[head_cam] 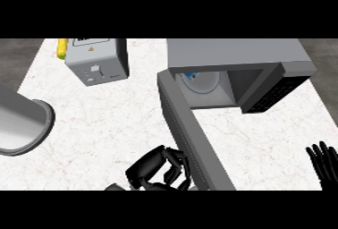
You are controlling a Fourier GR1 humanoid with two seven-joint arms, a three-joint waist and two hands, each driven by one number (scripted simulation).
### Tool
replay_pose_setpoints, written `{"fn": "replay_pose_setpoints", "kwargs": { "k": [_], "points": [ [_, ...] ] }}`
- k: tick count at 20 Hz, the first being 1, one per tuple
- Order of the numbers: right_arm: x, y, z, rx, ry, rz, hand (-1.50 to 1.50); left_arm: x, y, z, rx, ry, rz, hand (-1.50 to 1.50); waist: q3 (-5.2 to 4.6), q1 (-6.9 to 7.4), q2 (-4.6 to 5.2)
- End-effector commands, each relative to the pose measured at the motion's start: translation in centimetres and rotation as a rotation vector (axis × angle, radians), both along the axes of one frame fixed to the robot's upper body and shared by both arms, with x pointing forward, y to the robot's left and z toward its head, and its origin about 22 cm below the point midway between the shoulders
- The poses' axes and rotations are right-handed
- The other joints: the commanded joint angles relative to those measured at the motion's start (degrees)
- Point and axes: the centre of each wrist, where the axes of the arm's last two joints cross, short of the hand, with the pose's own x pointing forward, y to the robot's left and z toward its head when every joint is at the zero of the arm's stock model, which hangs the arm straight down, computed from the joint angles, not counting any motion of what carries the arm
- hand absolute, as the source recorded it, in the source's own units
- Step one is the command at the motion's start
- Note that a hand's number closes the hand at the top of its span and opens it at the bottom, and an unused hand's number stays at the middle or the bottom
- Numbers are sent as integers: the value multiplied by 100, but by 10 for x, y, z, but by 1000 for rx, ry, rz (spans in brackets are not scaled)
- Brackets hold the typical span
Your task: Pick up the milk, place it into the microwave and close the microwave
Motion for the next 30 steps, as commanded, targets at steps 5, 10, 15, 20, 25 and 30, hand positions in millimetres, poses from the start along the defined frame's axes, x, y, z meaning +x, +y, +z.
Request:
{"fn": "replay_pose_setpoints", "kwargs": {
  "k": [5,10,15,20,25,30],
  "points": [
    [5,18,50,103,-117,242,-150,-23,-65,-4,56,30,-38,150,-1,-130,33],
    [23,38,76,125,-149,299,-150,-21,-84,-6,79,-9,8,150,-3,-207,81],
    [23,43,103,97,-181,358,-150,-9,-97,13,43,-50,94,150,-9,-395,108],
    [16,49,114,83,-141,432,-150,13,-102,25,30,-89,216,150,-14,-607,146],
    [22,53,132,91,-167,440,-150,34,-106,43,-44,-110,305,150,-17,-678,194],
    [19,56,145,81,-157,452,-150,59,-109,55,-38,-135,395,150,-10,-793,210]
  ]
}}
